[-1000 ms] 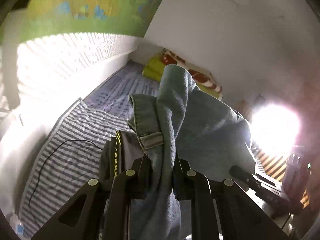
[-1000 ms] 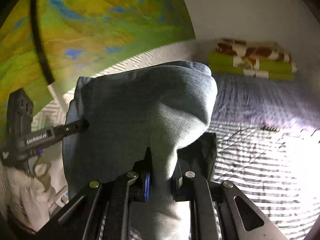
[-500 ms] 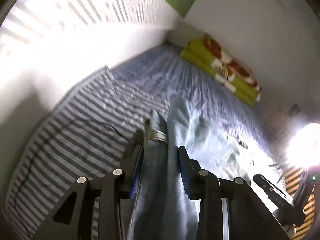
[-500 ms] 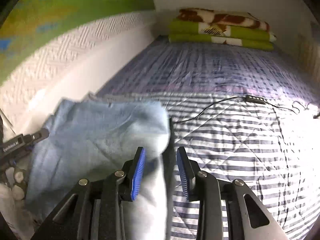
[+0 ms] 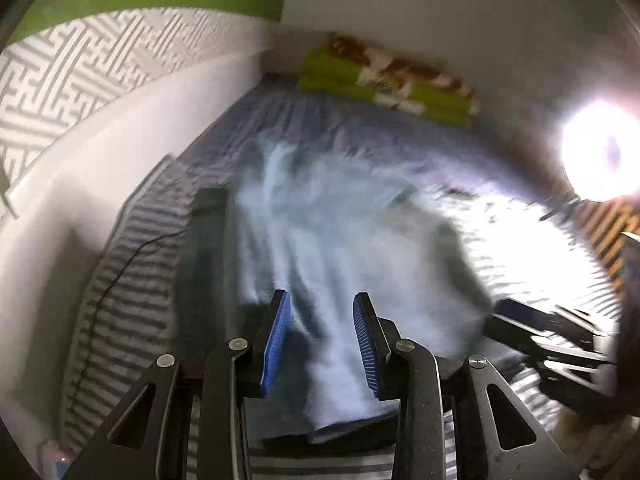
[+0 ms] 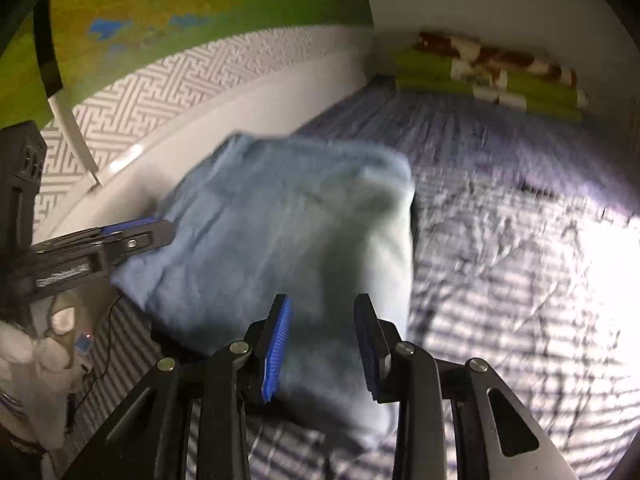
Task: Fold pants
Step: 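Release the jeans onto the stack with both tools and pull back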
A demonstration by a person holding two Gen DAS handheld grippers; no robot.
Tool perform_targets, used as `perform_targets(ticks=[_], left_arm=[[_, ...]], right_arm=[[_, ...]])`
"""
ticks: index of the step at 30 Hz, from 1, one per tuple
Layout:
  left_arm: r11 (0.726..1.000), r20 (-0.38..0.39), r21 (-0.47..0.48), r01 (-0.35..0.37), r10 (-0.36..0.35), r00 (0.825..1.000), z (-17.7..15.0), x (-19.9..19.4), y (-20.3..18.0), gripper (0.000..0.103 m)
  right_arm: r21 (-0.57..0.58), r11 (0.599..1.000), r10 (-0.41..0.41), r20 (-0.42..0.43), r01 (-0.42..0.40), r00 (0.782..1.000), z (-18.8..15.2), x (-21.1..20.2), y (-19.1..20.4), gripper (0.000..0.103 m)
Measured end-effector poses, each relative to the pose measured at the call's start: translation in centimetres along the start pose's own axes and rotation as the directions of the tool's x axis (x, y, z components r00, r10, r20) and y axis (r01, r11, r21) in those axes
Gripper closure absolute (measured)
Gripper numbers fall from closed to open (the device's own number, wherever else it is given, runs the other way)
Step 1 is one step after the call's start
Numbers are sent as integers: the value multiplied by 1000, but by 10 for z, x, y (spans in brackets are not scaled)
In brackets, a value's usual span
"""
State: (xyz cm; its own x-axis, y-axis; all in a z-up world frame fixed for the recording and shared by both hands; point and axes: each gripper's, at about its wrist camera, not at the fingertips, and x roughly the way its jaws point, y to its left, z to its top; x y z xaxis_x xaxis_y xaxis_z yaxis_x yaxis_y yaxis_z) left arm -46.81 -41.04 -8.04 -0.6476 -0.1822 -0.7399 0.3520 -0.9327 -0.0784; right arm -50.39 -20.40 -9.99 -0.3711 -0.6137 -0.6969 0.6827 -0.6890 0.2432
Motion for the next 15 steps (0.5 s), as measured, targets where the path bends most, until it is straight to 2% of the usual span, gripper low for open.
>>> perform_targets(ticks=[2,4,5,7,8,12,15], left_arm=[[999,-30,-21,-37,36,999,-8,12,16,77],[994,-53,-77,-72,68,996,-15,16,34,78],[993,-55,-99,-67,62,997,-19,14,40,80],[987,-60,-120,-102,96,994,-29,3,48,78],[987,-66,-132,-94,86,994,-36,-4,49,78],[984,-83,-124,-131,121,989,-66,-45,35,79],[986,-69,-112,-121,114,991,-86,-85,12,79]], right_arm=[[24,1000,6,-41,-5,999,-10,11,0,73],[11,1000,-10,-50,10,999,-17,13,7,73],[1,1000,-23,-52,23,998,-19,11,11,73],[1,999,-38,-62,38,997,-27,3,14,73],[0,1000,-31,-81,31,996,-34,-5,15,73],[-10,999,-46,-111,45,993,-67,-37,16,73],[-16,998,-62,-100,61,993,-90,-72,16,73]])
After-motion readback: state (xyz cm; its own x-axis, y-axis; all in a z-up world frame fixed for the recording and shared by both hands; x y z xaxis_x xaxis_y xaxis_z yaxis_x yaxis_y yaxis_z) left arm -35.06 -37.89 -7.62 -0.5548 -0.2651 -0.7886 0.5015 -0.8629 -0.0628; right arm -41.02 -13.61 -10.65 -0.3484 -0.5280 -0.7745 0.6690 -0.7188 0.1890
